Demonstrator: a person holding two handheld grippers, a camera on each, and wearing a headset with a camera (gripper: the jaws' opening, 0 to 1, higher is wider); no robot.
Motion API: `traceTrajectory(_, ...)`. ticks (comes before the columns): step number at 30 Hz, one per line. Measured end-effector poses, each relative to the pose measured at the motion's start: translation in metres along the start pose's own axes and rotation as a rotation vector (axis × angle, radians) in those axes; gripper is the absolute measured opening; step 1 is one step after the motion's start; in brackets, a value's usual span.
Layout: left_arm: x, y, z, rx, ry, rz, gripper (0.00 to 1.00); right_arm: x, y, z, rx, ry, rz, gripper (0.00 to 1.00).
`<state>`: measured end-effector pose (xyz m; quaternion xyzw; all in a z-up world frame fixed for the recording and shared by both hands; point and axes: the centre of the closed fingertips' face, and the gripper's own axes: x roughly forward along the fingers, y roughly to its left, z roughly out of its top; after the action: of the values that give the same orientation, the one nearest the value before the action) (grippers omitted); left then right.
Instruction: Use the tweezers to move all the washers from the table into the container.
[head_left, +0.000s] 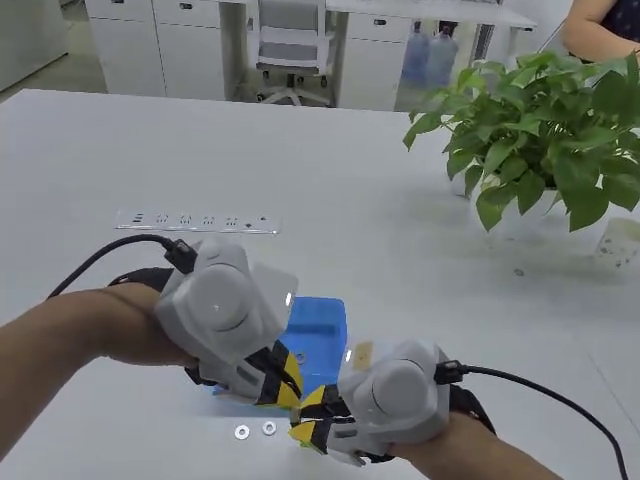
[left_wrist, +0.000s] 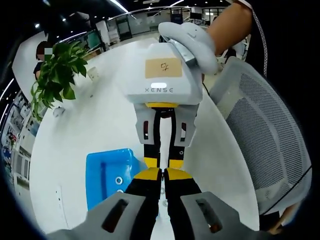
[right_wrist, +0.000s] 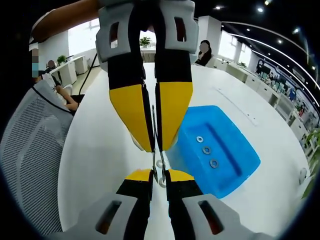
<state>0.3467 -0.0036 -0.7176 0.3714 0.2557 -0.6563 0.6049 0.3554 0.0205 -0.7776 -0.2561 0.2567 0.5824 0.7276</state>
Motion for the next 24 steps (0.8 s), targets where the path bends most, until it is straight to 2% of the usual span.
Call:
traceTrajectory(12,0.0071,0.0019,-0.0026,0.007,0.002,-0.014,0.06,0.0055,-0.0010,-0.0052,0.006,0.001,0.005,0.12)
traceTrajectory(24,0.0088,0.0089,-0.0047,-0.021,-0.015,-0.018,0.06,0.0080,-0.0023,-0.0072,0.015,0.000,0.009,0.13)
